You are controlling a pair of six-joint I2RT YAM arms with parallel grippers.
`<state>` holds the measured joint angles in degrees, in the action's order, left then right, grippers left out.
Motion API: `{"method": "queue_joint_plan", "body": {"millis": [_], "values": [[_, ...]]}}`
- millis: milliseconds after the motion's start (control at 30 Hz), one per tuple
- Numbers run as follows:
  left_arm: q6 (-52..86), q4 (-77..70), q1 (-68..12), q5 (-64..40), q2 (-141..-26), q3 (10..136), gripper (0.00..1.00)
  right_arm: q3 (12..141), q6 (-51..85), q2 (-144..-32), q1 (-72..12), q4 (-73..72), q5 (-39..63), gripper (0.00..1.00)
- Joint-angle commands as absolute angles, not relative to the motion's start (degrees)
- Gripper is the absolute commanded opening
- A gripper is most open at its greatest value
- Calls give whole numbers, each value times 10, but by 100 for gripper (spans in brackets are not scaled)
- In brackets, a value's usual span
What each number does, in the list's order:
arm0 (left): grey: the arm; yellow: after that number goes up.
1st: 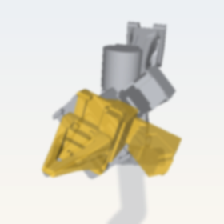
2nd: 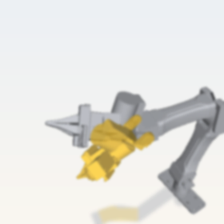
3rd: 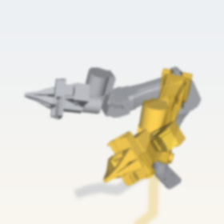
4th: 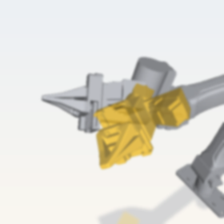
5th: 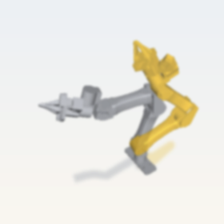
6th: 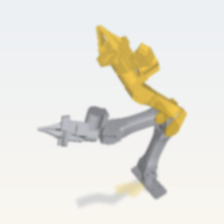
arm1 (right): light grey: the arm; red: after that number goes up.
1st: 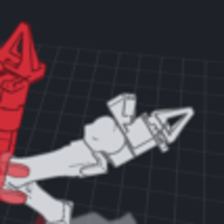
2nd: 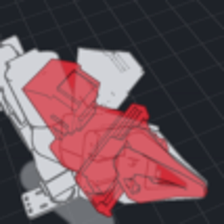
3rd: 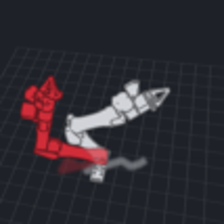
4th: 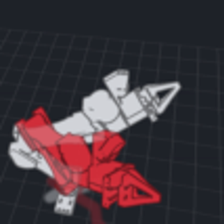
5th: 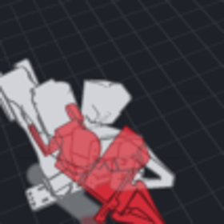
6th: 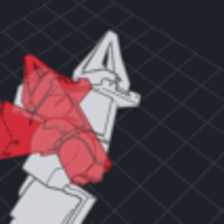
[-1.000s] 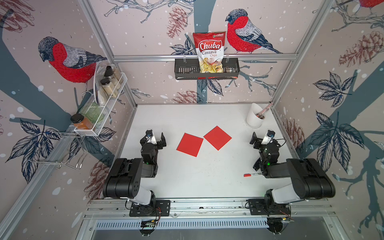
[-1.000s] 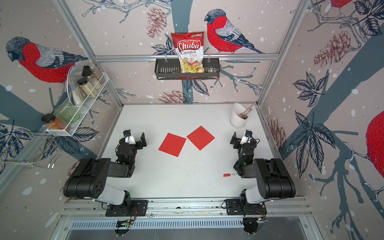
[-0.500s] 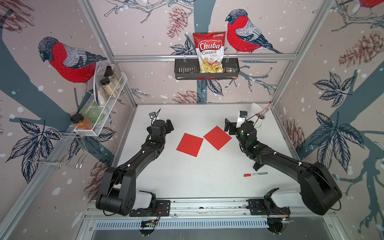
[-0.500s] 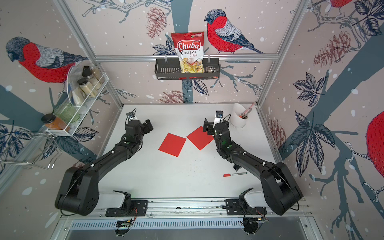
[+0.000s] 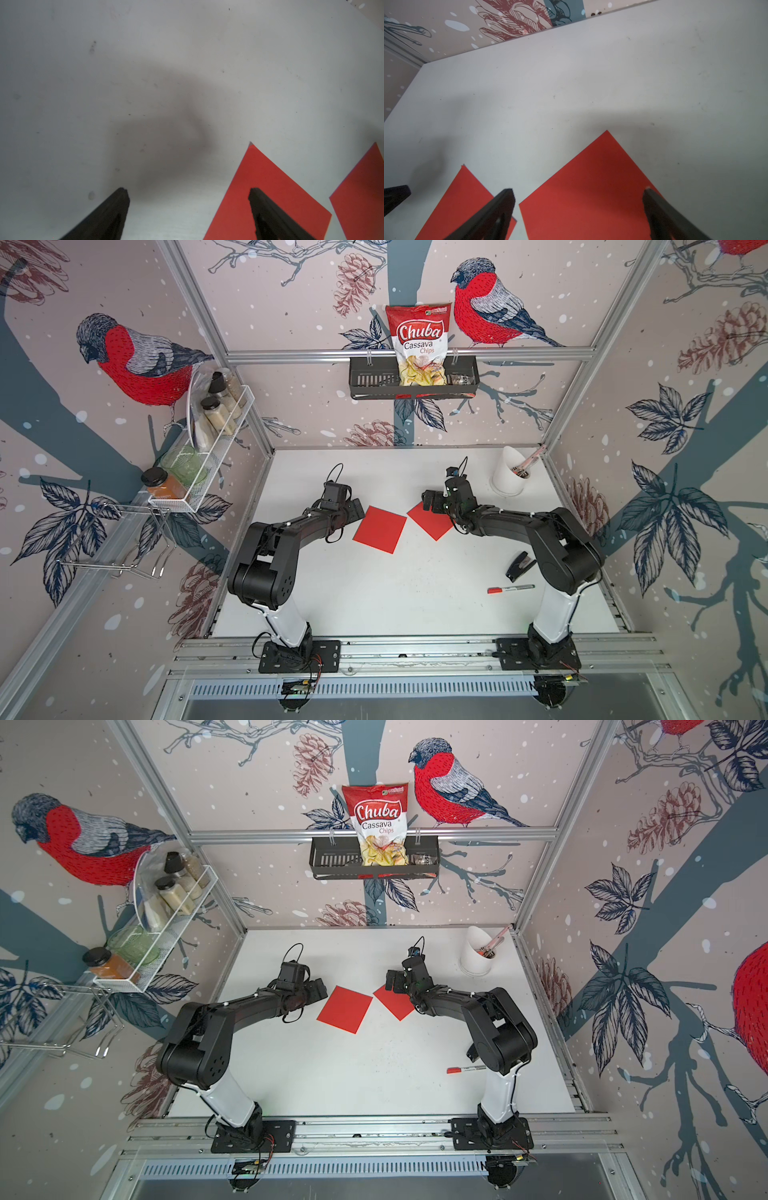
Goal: Fold the square paper along the opposite sides
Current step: Pick up the paper from the center of the board.
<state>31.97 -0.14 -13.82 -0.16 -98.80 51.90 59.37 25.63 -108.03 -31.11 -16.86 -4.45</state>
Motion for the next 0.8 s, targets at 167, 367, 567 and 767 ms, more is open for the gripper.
{"method": "queue_joint_plan", "body": {"millis": [167, 367, 567, 767], "values": [[352, 6, -170, -34, -978, 473, 93, 615, 288, -1129, -277, -157, -11, 100], [384, -18, -200, -46, -965, 414, 92, 629, 285, -1149, -266, -154, -9, 100], [411, -31, -230, -46, -932, 360, 90, 683, 213, -1119, -290, -107, -62, 100], [434, -39, -243, -55, -887, 319, 90, 653, 180, -1091, -372, -94, -137, 96]]}}
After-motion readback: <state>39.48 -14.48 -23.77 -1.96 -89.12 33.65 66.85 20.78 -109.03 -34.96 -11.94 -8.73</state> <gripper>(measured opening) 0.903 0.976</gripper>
